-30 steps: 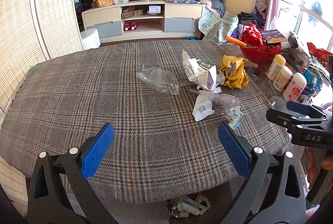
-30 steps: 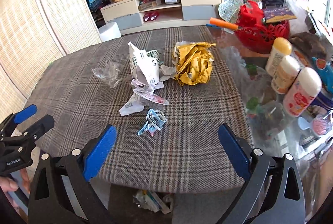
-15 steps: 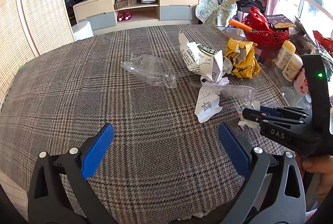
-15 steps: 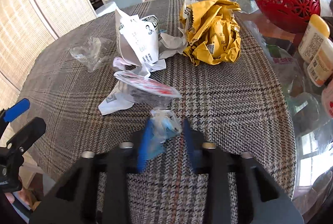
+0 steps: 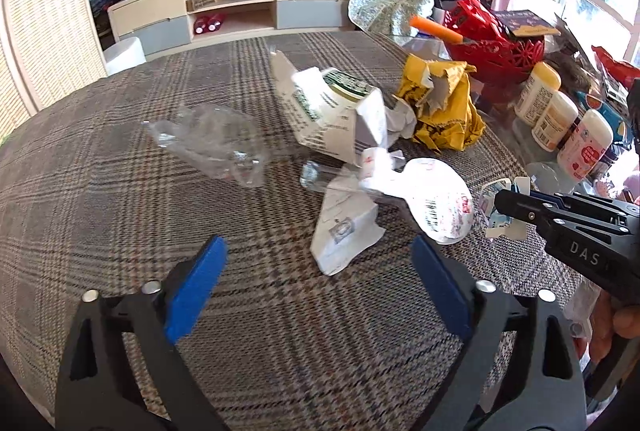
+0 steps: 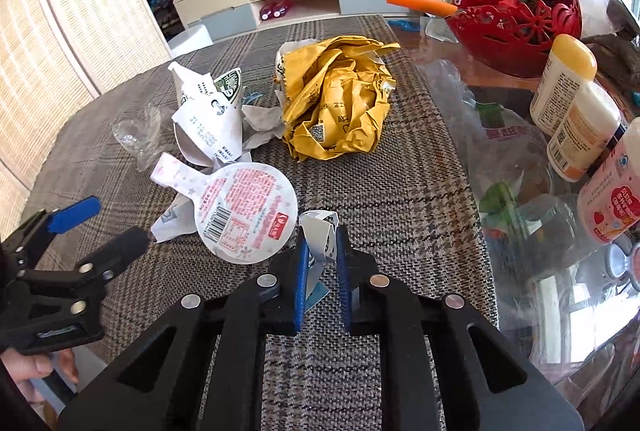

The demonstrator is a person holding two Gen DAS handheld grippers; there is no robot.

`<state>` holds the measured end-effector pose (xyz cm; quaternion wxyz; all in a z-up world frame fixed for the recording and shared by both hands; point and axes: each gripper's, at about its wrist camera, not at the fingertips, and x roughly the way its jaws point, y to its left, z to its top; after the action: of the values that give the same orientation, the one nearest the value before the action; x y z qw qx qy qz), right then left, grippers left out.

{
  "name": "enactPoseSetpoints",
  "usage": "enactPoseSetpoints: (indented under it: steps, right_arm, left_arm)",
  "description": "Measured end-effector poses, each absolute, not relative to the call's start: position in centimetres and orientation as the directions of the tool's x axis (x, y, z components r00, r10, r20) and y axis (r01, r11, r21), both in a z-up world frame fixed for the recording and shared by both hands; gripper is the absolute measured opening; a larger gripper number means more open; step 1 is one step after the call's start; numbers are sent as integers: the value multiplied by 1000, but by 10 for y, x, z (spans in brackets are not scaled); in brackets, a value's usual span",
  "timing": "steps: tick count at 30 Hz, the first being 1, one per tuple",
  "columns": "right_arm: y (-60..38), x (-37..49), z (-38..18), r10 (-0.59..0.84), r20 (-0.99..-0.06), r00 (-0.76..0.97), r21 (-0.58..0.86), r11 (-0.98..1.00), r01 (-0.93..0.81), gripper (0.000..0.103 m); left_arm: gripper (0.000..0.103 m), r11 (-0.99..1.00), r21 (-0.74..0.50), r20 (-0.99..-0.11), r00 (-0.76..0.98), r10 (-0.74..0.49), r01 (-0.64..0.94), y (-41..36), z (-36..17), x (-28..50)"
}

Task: Collect trash
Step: 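Grasp the white paper with the left gripper while the right gripper grasps the blue-white wrapper, then carry the paper and wrapper toward the bin with both grippers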

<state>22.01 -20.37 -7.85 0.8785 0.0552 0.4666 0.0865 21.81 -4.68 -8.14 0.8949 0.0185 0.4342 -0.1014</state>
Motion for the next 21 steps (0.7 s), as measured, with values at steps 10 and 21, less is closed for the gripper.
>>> enactPoseSetpoints:
  steps: [10,21]
  right_arm:
    - [-214,218,-78,241,-802,546,211,970,-119,15]
    - [-211,204,-73,262,-799,541,228,965,-131,15]
  left_arm:
    - [10,970,-36,-818,551,-167,240,-75,-105,233]
    - [0,971,-26,-788,592,-167,239,-66,-81,212]
